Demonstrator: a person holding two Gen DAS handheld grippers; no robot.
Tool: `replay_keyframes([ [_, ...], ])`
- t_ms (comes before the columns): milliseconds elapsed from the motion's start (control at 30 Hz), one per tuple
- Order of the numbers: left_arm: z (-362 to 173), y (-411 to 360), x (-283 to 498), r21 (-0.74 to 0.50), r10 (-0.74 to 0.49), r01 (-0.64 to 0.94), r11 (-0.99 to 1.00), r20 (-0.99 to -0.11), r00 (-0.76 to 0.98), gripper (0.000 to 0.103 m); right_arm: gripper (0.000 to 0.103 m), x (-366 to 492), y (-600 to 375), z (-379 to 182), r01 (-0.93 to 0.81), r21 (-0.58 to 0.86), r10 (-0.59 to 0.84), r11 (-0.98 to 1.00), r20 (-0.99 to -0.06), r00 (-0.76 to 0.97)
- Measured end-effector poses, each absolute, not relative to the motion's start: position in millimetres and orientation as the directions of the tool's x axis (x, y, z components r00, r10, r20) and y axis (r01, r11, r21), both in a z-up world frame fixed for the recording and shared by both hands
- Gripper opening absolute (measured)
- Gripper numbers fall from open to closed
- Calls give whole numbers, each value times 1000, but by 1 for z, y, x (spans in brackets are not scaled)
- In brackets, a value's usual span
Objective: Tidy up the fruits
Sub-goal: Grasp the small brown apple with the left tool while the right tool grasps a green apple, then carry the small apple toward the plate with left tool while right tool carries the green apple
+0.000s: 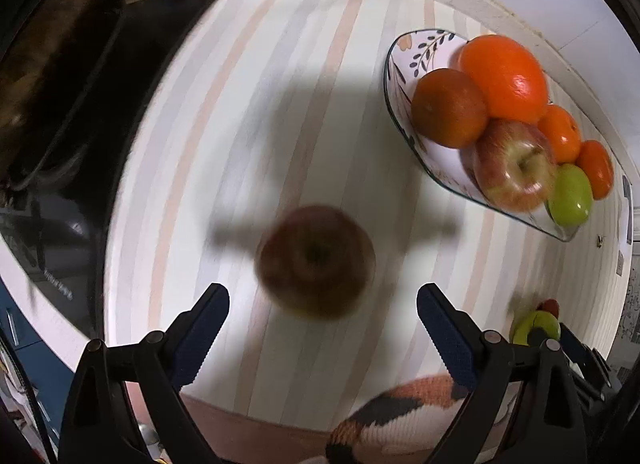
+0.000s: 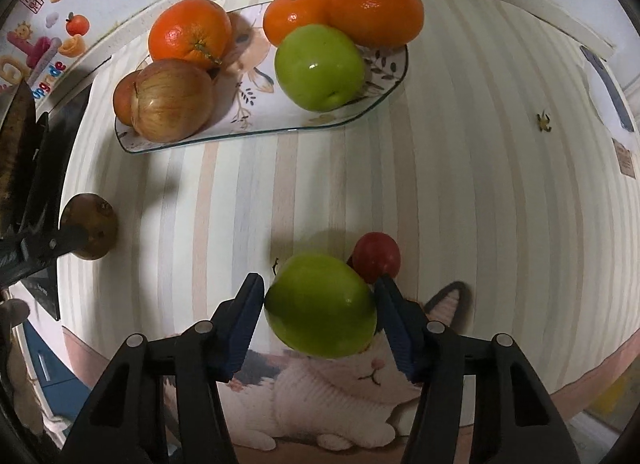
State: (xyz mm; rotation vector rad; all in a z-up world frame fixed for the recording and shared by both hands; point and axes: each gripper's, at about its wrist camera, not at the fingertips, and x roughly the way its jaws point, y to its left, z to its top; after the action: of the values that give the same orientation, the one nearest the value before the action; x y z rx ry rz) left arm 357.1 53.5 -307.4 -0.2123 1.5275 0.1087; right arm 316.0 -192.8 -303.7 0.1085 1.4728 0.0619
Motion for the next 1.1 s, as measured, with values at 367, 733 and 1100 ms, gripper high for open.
replay_keyframes([
  [367,-331,51,380,-41,-38,-175,984,-999,17,65,61,331,-180,-306,-32,70,72,997,-996,58],
  [733,-333,-9,315,-95,-97,-52,994,-994,-40,65,59,324,-175,-307,-47,194,194,980,-981,-3],
  [1100,-335,-47,315,-44,-44,-15,999,-999,2,65,63,330,-171,-325,-36,245,244,969,-969,-35],
])
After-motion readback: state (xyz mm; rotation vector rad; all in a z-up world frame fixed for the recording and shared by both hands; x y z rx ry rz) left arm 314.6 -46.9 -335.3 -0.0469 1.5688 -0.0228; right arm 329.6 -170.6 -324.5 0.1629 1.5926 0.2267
